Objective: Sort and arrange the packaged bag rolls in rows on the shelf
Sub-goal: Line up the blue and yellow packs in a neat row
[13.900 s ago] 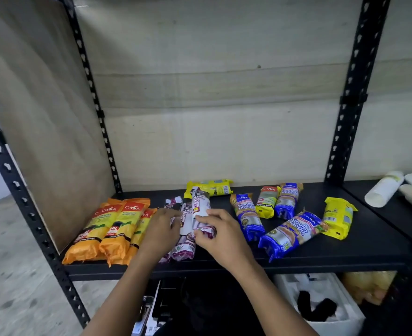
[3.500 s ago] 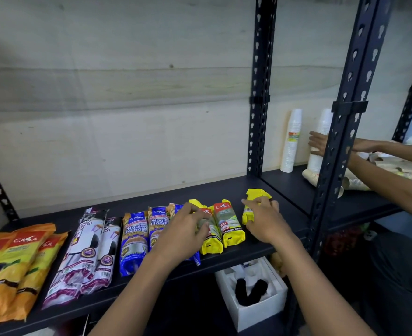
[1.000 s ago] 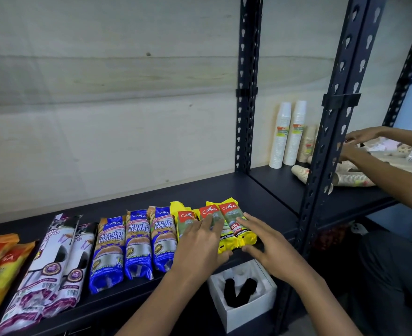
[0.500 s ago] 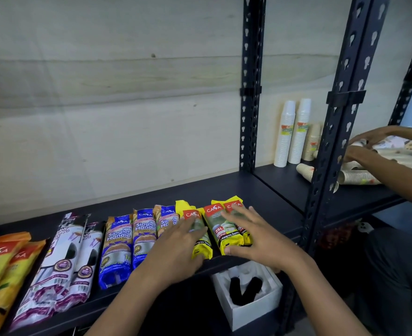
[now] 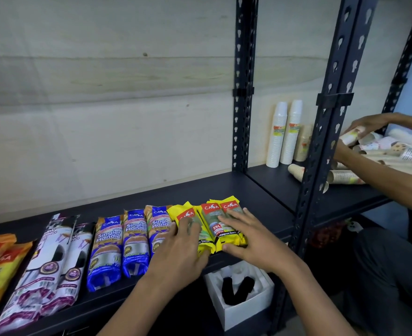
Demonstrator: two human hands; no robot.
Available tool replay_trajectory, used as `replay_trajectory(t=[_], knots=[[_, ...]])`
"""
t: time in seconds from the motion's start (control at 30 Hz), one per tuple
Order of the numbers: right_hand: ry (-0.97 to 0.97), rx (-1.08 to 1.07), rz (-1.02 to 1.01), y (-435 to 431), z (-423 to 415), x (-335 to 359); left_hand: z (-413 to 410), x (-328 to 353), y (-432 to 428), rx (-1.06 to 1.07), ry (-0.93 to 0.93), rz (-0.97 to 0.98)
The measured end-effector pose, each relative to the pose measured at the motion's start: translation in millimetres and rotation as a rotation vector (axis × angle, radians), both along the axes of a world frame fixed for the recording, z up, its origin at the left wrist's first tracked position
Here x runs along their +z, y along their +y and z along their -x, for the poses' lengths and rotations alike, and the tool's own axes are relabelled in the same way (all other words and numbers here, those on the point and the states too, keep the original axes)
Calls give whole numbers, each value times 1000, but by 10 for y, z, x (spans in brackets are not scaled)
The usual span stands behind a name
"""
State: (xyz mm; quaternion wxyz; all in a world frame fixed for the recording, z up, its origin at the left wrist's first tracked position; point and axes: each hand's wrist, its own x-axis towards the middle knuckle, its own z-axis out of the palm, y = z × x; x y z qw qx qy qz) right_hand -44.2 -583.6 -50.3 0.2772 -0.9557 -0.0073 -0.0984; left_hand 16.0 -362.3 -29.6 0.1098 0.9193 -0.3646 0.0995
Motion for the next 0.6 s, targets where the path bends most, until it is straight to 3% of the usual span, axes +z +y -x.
replay_trajectory(t=[0.33, 0.6], knots=[[-18, 4, 155, 104, 94, 32, 28, 25, -89, -5, -40, -222], [12, 23, 89, 84, 35, 5, -37, 50, -90, -39, 19, -180]])
